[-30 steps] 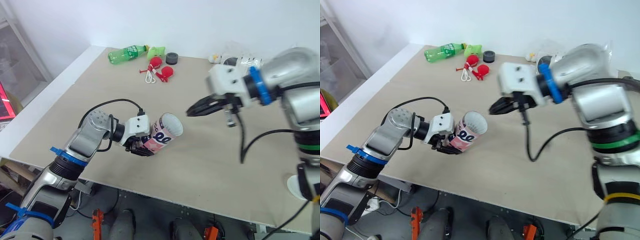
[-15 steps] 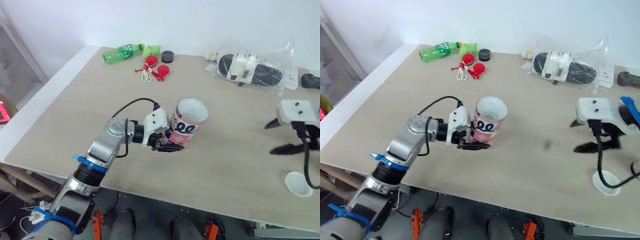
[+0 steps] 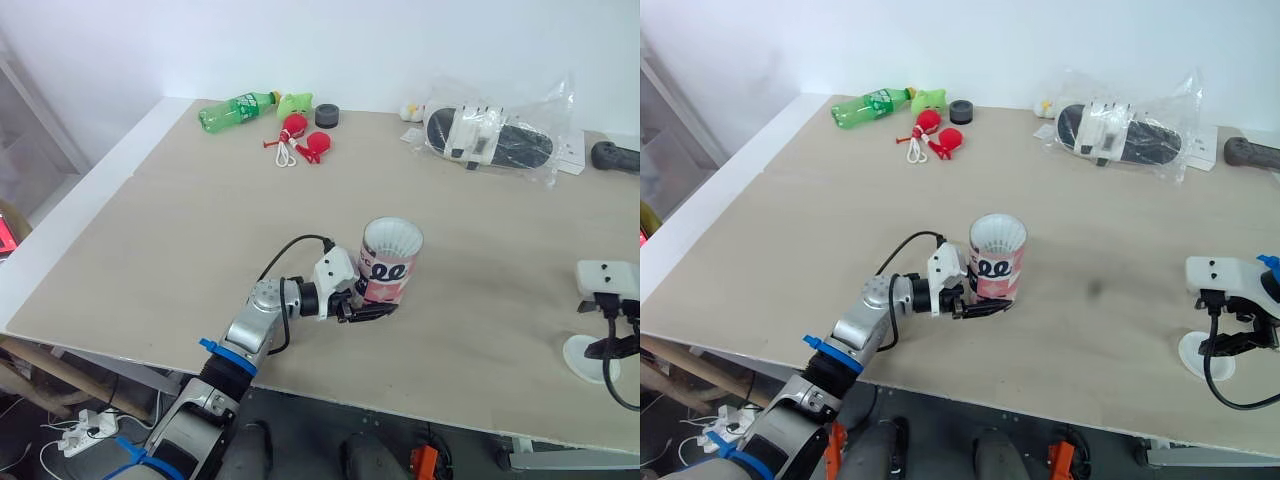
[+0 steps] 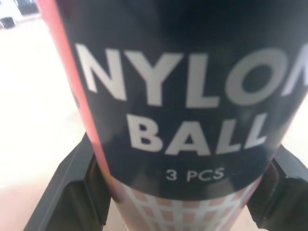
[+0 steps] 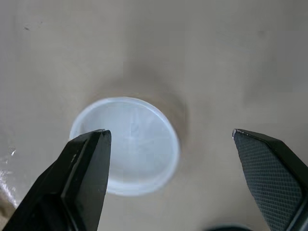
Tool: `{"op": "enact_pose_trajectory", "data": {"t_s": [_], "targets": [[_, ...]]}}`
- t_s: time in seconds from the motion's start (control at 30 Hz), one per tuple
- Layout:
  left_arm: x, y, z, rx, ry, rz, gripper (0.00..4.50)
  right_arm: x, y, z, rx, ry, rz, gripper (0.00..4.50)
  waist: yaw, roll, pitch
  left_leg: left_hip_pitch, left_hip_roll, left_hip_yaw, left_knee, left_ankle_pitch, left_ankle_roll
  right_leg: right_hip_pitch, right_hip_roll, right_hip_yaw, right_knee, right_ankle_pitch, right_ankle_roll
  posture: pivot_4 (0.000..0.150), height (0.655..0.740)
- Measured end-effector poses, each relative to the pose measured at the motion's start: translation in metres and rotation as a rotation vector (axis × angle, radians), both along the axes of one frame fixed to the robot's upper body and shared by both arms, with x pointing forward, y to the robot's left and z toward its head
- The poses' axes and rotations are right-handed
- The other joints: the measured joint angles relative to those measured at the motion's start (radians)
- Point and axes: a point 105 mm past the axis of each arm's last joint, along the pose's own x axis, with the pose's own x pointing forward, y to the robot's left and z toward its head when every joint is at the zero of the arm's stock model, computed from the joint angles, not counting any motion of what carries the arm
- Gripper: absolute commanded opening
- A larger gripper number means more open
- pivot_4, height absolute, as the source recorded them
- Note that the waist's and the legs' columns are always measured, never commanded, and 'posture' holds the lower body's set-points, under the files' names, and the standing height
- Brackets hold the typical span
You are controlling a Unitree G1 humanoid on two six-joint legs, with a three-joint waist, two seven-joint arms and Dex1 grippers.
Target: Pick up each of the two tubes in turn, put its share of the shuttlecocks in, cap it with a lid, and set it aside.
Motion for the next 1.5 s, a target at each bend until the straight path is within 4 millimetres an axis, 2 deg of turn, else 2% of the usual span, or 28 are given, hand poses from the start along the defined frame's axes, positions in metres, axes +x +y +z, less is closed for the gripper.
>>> {"op": "enact_pose_trajectory", "data": {"t_s": [0.1,0.2,0.43,0.7,0.77,0.83,0.9,0.97,1.0,1.03,1.13,1.2,1.23,1.33,1.4,1.5], "targets": [[-0.002,-0.001,-0.001,-0.003,-0.007,-0.006,3.04,0.002,-0.003,-0.005,-0.010,0.006,-0.006,4.36,0.000,0.001,0.000,0.001,0.000,0.000,0.000,0.000,0.000,0.001,0.000,0.000,0.000,0.000,0.000,0.150,0.7400],[-0.002,-0.001,-0.002,-0.002,-0.004,-0.006,3.04,0.004,-0.005,-0.011,-0.009,0.012,-0.017,3.51,0.000,0.001,0.000,0.001,0.000,0.000,0.000,0.000,-0.001,0.001,0.000,0.000,0.000,0.000,0.000,0.150,0.7400],[-0.002,0.000,-0.002,0.000,-0.005,-0.003,3.04,0.003,-0.010,-0.014,-0.010,0.029,-0.033,0.06,0.000,0.000,0.000,0.003,0.000,-0.001,0.000,0.001,-0.001,0.004,0.000,-0.001,0.000,0.000,0.000,0.150,0.7400],[0.000,0.002,-0.007,0.008,0.001,0.004,3.04,0.001,-0.010,-0.015,-0.008,0.028,-0.018,0.03,0.000,0.000,0.000,0.009,0.000,-0.001,0.000,0.001,-0.002,0.009,0.000,-0.001,0.000,0.001,0.001,0.150,0.7400],[0.001,0.003,-0.008,0.010,-0.006,0.006,3.04,0.001,-0.006,-0.015,-0.009,0.031,0.009,0.03,-0.001,0.000,0.000,0.010,0.000,-0.001,-0.001,0.001,-0.002,0.011,0.000,-0.001,0.000,0.001,0.001,0.150,0.7400],[0.002,0.003,-0.009,0.010,-0.016,0.008,3.04,0.004,0.009,-0.009,0.021,0.007,0.064,0.03,-0.001,0.001,0.000,0.011,-0.001,-0.001,-0.001,0.001,-0.002,0.012,0.000,0.000,0.000,0.001,0.001,0.150,0.7400],[0.003,0.003,-0.009,0.010,-0.018,0.009,3.04,0.006,0.015,-0.004,0.027,-0.009,0.086,0.03,-0.002,0.002,0.001,0.011,-0.001,0.000,-0.001,0.001,-0.002,0.012,0.000,0.001,0.000,0.001,0.001,0.150,0.7400],[0.006,0.004,-0.010,0.013,-0.035,0.012,3.04,0.020,0.057,0.043,0.110,-0.147,0.197,0.03,-0.010,0.009,0.003,0.014,-0.001,0.003,-0.001,0.001,-0.002,0.012,0.000,0.006,0.000,0.002,0.003,0.150,0.7400],[0.007,0.003,-0.010,0.017,-0.040,0.010,3.04,0.023,0.070,0.058,0.145,-0.188,0.225,0.03,-0.011,0.009,0.003,0.016,-0.001,0.002,-0.001,0.001,-0.002,0.014,0.000,0.006,0.000,0.001,0.005,0.150,0.7400],[0.007,0.003,-0.011,0.017,-0.042,0.010,3.04,0.024,0.077,0.065,0.161,-0.207,0.239,0.03,-0.012,0.009,0.003,0.016,-0.001,0.001,-0.002,0.001,-0.002,0.013,0.000,0.006,0.000,0.000,0.006,0.150,0.7400],[0.008,0.000,-0.013,0.008,-0.048,0.009,3.04,0.036,0.138,0.131,0.320,-0.394,0.398,0.03,-0.014,0.007,0.004,0.015,-0.001,-0.001,-0.001,0.001,-0.002,0.011,0.002,0.007,0.000,0.001,0.008,0.150,0.7400],[0.008,-0.002,-0.014,0.009,-0.053,0.006,3.04,0.038,0.163,0.157,0.375,-0.458,0.477,0.03,-0.014,0.006,0.004,0.015,-0.002,-0.001,-0.001,0.001,-0.002,0.012,0.001,0.007,0.000,0.001,0.009,0.150,0.7400],[0.008,-0.002,-0.014,0.007,-0.056,0.006,3.04,0.040,0.176,0.166,0.394,-0.477,0.515,0.03,-0.014,0.007,0.004,0.015,-0.002,0.000,0.000,0.001,-0.002,0.011,0.001,0.008,0.000,0.001,0.009,0.150,0.7400],[0.008,-0.003,-0.014,0.009,-0.059,0.002,3.04,0.041,0.193,0.177,0.411,-0.495,0.580,0.03,-0.013,0.005,0.004,0.015,-0.002,-0.001,-0.001,0.001,-0.002,0.010,0.001,0.008,0.000,0.002,0.009,0.150,0.7400],[0.008,-0.005,-0.015,0.013,-0.066,-0.011,3.04,0.046,0.228,0.183,0.435,-0.483,0.699,0.03,-0.008,-0.003,0.003,0.013,-0.002,-0.001,0.000,0.001,-0.002,0.010,0.001,0.006,-0.001,0.002,0.007,0.150,0.7400],[0.007,-0.007,-0.015,0.014,-0.066,-0.020,3.04,0.048,0.241,0.178,0.432,-0.453,0.739,0.03,0.002,-0.005,0.003,0.008,-0.003,-0.001,0.000,0.001,-0.002,0.006,0.000,0.006,-0.001,0.004,0.004,0.150,0.7400]]}}
